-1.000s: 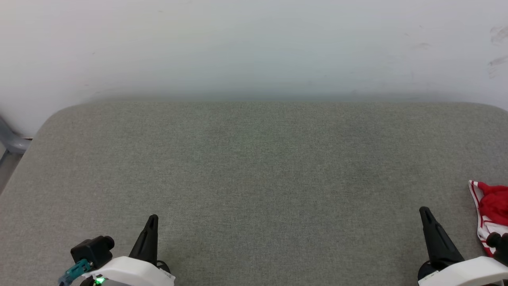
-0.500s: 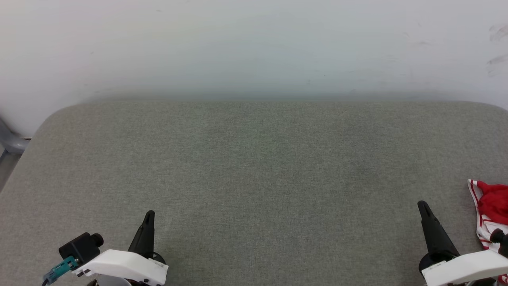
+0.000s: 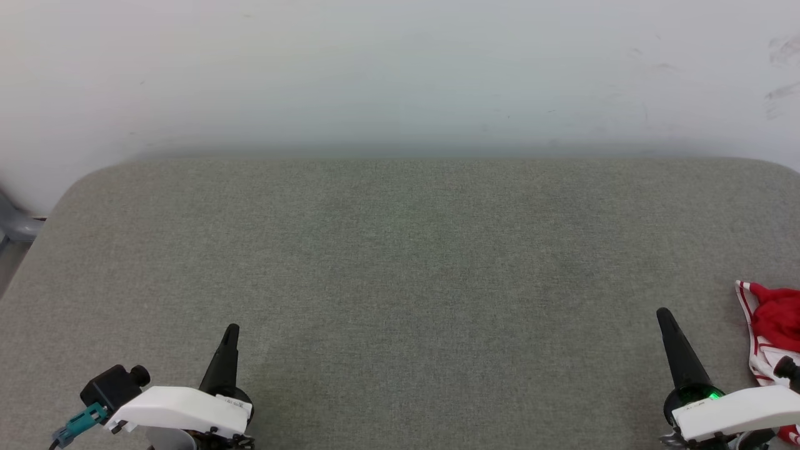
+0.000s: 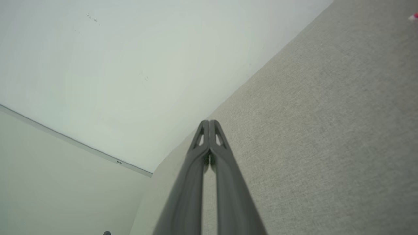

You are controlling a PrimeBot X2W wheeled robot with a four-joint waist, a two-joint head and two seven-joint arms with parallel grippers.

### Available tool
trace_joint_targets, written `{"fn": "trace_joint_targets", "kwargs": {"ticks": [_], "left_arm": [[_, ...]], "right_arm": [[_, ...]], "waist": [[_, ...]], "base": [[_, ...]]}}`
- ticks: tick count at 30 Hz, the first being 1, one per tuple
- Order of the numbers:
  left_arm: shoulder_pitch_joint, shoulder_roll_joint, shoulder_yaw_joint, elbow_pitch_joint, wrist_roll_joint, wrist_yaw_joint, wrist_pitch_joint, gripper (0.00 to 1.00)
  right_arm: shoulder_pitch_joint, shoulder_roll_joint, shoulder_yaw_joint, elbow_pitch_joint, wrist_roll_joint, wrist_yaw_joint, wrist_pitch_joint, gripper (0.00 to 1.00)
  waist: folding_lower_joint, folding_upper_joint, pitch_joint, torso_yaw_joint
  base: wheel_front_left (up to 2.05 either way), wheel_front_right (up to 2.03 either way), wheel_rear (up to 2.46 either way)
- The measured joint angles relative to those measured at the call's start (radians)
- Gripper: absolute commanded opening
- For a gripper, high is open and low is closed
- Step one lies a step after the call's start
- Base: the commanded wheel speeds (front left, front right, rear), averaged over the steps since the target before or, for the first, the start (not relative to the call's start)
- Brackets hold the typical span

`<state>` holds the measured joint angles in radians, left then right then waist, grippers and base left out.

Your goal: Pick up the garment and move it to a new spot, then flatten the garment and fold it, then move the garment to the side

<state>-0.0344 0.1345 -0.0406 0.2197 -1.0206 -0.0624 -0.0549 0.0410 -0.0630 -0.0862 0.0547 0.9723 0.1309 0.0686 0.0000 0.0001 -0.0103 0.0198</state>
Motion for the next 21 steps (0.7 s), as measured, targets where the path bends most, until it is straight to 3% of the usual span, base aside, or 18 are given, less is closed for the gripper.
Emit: {"fn": "trace_joint_targets", "kwargs": {"ticks": [21], "left_arm": [[-0.023,-0.028,0.053,0.009,-0.202,-0.023,0.057,0.0]], "right_arm": [[-0.043,-0.002,0.0,0.066,0.227,0.0,0.004,0.0]], "waist": [[0.0,0.0,0.004,-0.006]], "base": [[0.0,0.0,0.0]]}}
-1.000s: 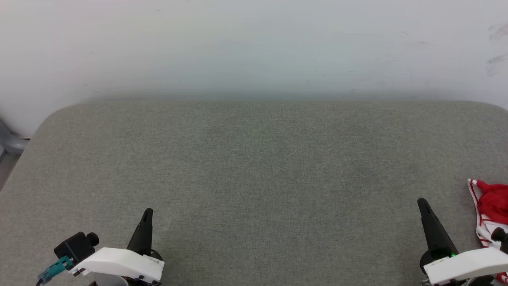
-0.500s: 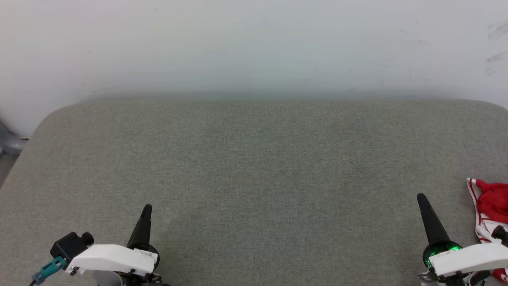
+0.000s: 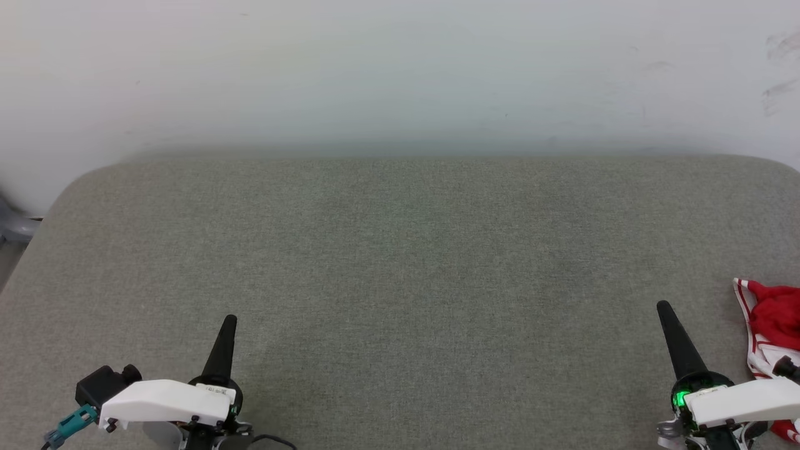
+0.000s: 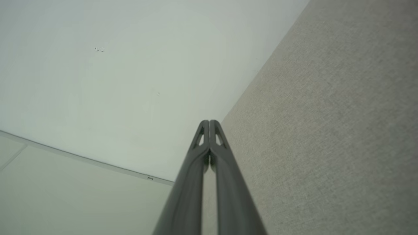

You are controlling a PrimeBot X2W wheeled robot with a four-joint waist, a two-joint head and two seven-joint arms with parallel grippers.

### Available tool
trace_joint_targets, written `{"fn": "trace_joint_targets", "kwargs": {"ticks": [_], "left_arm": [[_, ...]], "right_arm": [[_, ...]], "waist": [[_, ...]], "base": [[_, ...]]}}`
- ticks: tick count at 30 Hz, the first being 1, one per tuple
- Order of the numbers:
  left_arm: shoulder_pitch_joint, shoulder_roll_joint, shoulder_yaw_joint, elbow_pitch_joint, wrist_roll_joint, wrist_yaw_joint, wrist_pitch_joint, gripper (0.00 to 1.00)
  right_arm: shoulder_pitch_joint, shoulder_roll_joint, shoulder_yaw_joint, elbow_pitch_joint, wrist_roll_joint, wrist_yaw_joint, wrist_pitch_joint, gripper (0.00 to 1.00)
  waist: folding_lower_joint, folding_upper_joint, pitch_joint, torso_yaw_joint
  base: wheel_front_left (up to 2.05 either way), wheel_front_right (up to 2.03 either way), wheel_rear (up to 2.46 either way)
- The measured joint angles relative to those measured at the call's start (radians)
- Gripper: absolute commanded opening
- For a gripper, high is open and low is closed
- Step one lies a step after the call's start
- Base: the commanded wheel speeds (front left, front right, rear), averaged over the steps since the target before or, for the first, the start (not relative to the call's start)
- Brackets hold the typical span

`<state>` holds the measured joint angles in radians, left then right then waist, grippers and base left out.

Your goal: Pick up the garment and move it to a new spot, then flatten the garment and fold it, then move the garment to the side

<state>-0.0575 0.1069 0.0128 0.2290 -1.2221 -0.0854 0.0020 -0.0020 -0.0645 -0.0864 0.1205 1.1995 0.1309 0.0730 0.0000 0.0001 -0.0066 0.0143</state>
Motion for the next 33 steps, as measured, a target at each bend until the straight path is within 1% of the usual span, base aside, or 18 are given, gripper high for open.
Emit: {"fn": "trace_joint_targets", "kwargs": {"ticks": [33], "left_arm": [[-0.03,-0.038,0.066,0.01,-0.25,-0.029,0.074,0.0]], "right_arm": [[-0.063,0.0,-0.004,0.08,0.276,0.0,0.016,0.0]], "waist": [[0.0,0.0,0.006,-0.009]], "base": [[0.0,0.0,0.0]]}}
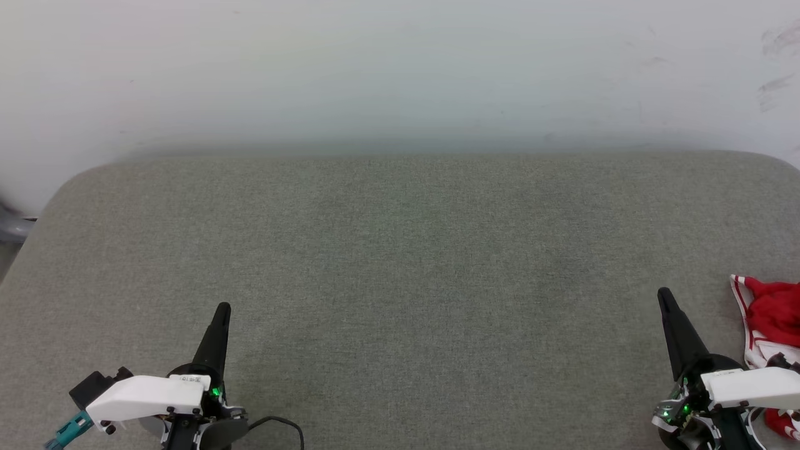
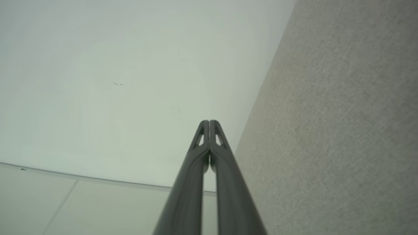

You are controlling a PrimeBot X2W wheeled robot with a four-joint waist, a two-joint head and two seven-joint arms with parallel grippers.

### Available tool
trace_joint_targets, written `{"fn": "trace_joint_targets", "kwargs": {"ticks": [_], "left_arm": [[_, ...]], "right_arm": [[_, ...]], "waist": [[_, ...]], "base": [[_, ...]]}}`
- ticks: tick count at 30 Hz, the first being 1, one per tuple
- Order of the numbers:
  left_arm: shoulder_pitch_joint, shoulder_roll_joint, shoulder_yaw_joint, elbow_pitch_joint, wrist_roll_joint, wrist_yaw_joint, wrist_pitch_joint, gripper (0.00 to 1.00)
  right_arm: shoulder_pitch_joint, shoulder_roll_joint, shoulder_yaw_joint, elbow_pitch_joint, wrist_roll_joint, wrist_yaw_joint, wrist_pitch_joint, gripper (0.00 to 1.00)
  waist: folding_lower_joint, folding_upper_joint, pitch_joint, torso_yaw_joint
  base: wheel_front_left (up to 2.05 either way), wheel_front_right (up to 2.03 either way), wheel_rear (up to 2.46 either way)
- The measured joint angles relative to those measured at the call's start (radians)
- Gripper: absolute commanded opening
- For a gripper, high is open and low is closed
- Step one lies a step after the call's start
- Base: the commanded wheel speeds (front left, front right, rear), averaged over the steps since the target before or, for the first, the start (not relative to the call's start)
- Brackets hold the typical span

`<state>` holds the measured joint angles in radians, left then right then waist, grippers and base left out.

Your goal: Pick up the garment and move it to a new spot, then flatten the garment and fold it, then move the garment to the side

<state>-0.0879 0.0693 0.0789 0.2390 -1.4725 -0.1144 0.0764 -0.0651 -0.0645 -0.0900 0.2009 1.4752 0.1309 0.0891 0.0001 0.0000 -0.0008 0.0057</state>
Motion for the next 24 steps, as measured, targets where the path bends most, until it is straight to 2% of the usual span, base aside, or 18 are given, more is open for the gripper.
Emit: {"fn": "trace_joint_targets", "kwargs": {"ticks": [24], "left_arm": [[-0.017,-0.019,0.037,0.007,-0.139,-0.015,0.038,0.0]], "right_arm": [[-0.035,0.001,-0.005,0.045,0.151,0.0,0.009,0.0]], "waist": [[0.0,0.0,0.004,-0.006]], "base": [[0.0,0.0,0.0]]}}
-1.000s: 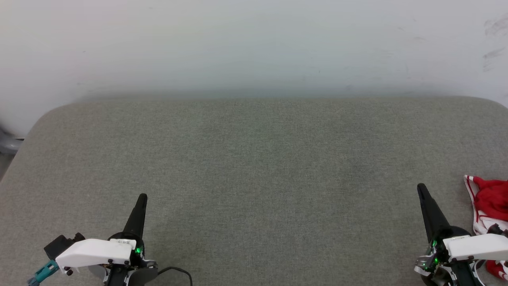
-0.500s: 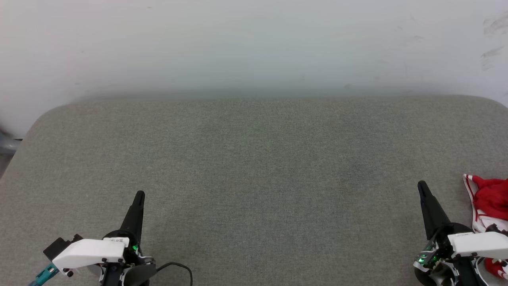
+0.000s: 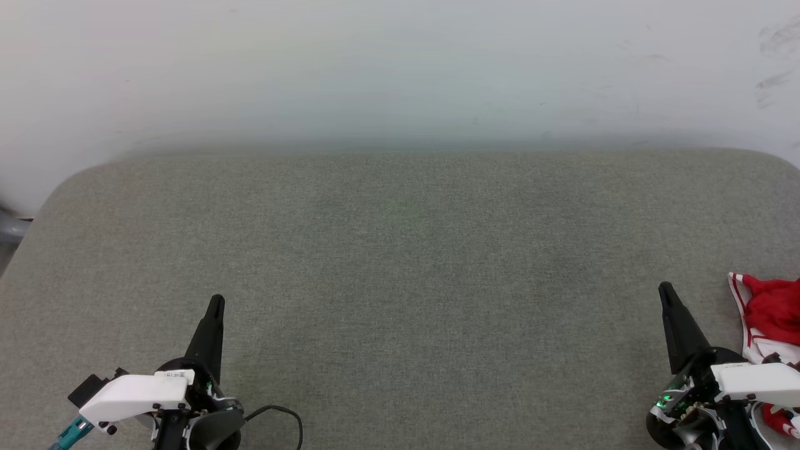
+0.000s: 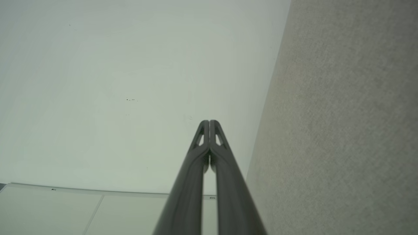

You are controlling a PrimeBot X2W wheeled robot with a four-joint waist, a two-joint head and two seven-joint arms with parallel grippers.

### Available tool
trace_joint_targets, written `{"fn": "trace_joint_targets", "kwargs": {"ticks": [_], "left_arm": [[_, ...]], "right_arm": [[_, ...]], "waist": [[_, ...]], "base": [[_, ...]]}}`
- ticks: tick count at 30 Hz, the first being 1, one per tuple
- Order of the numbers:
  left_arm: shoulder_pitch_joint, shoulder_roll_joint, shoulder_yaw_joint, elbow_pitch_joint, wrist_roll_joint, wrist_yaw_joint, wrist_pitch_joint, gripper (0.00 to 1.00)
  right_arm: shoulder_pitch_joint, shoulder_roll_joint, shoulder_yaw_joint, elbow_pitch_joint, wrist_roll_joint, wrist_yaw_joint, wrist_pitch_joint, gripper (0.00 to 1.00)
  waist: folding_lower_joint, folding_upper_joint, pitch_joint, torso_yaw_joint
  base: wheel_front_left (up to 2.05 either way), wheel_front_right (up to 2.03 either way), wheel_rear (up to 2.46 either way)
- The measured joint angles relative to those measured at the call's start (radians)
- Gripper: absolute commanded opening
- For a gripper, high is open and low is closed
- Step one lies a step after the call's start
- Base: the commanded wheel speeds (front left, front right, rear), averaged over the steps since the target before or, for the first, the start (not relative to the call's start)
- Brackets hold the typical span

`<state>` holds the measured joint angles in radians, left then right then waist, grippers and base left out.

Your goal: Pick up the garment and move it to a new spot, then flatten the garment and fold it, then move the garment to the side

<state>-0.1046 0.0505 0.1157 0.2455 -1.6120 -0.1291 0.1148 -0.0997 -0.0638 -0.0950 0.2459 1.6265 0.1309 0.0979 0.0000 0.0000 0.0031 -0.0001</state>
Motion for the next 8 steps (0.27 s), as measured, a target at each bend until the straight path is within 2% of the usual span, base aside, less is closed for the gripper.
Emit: {"fn": "trace_joint_targets", "kwargs": {"ticks": [8], "left_arm": [[0.0,0.0,0.0,0.0,0.0,0.0,0.0,0.0]], "right_arm": [[0.0,0.001,-0.002,0.0,0.0,0.0,0.001,0.0]], "waist": [[0.0,0.0,0.0,0.0]], "base": [[0.0,0.0,0.0]]}}
